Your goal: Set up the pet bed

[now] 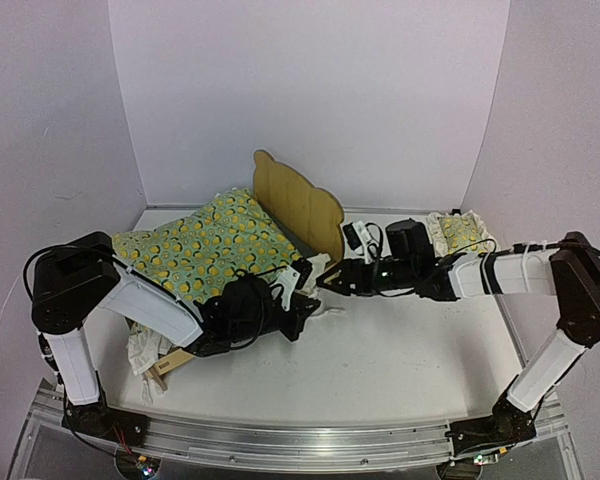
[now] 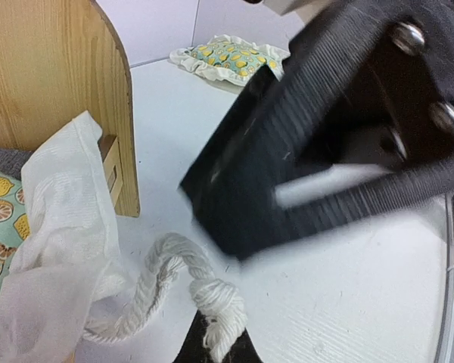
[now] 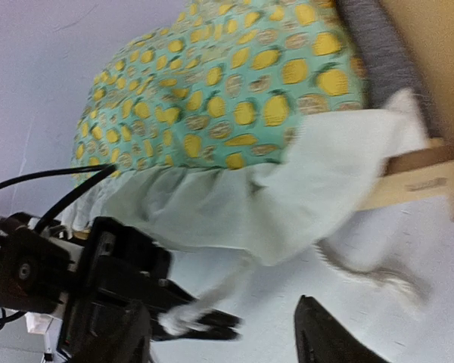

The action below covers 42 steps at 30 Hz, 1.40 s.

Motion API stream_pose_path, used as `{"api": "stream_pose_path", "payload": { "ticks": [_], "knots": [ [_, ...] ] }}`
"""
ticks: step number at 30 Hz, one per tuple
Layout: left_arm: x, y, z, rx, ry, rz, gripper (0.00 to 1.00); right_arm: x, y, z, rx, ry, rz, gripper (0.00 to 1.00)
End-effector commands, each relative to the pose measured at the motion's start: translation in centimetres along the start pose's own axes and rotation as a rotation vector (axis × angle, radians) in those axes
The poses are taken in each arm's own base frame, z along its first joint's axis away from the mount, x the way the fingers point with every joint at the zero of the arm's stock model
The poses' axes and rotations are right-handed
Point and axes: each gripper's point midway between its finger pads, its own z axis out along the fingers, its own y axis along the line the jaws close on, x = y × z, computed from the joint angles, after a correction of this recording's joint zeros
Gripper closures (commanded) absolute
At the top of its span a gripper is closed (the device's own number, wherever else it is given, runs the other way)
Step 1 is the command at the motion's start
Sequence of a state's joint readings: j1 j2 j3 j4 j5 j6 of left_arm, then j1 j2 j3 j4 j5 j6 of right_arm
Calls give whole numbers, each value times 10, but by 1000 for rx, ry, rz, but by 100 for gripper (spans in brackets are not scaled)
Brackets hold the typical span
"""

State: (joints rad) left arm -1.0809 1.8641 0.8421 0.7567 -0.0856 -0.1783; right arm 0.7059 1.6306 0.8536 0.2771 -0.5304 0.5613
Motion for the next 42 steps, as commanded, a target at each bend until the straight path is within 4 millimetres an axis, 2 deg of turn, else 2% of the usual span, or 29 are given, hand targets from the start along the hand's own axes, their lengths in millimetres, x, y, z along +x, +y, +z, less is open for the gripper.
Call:
{"api": "stream_pose_path", "payload": {
  "ticks": [1,2,4,8,11,14,17,19,22,25,27,31,34,37,39,42],
  "knots": [
    [-27,1,-21,-19,-52,21,100,-34,-65,-40,274,-28,-105,27],
    [-27,1,-24,-22,-48,22,100,-32,-82,-41,336,7,-111,26],
    [-27,2,-28,-28,-43,22,100,-39,-99,-41,404,23,-169,26],
    [-26,3,-31,-27,-36,9,100,-83,-102,-39,468,-87,-335,24],
    [-23,0,-29,-11,-27,-2,100,-122,-90,-38,474,-181,-434,21],
    [-20,-4,-26,9,-16,-2,100,-149,-68,-32,411,-252,-495,21],
    [-17,-6,-23,24,-4,0,100,-177,-58,-34,436,-346,-506,20],
    [-14,-10,-20,44,7,-3,100,-194,-55,-31,464,-392,-509,23],
    [-10,-12,-17,54,21,-9,100,-210,-45,-20,492,-427,-532,35],
    [-6,-11,-14,49,32,-8,100,-216,-36,-10,563,-454,-565,45],
    [-5,-6,-13,26,37,-6,100,-215,-35,-11,640,-477,-560,60],
    [-1,0,-10,-9,49,6,100,-211,-48,-43,902,-593,-441,97],
    [0,4,-7,-13,58,5,100,-204,-60,-75,1066,-668,-336,100],
    [-2,7,-5,-16,61,5,100,-194,-67,-97,1131,-708,-243,100],
    [-3,8,-4,-15,64,3,100,-193,-64,-94,1097,-684,-259,100],
    [-3,8,-8,-7,68,6,100,-189,-58,-78,1031,-594,-357,98]
  ]
}}
